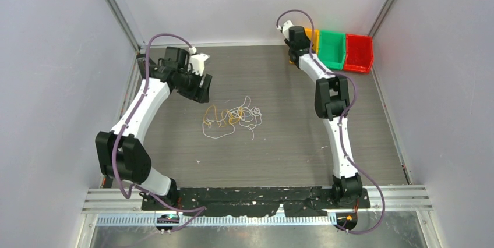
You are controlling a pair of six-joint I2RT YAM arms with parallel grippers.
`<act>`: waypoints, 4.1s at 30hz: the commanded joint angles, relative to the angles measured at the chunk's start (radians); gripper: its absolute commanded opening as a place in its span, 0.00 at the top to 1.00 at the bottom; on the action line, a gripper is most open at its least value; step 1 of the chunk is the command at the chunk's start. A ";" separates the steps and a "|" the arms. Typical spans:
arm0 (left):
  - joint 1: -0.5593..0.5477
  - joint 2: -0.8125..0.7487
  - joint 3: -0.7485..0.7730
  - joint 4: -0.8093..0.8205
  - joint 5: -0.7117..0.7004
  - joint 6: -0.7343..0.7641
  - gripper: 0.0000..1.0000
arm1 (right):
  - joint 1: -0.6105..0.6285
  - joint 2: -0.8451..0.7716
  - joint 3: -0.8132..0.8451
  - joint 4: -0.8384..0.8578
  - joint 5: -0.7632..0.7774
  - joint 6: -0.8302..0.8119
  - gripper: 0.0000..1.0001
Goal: Untangle the cables
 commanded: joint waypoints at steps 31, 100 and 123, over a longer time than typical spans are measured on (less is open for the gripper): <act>0.024 -0.014 0.033 -0.054 0.058 0.014 0.34 | -0.090 -0.192 0.096 -0.516 -0.590 0.019 0.30; 0.036 0.223 -0.065 0.233 0.303 -0.194 0.45 | 0.178 -0.541 -0.425 -0.733 -1.109 0.442 0.15; -0.161 0.160 -0.243 0.386 0.141 -0.114 0.30 | 0.260 -0.595 -0.791 -0.625 -1.034 0.534 0.45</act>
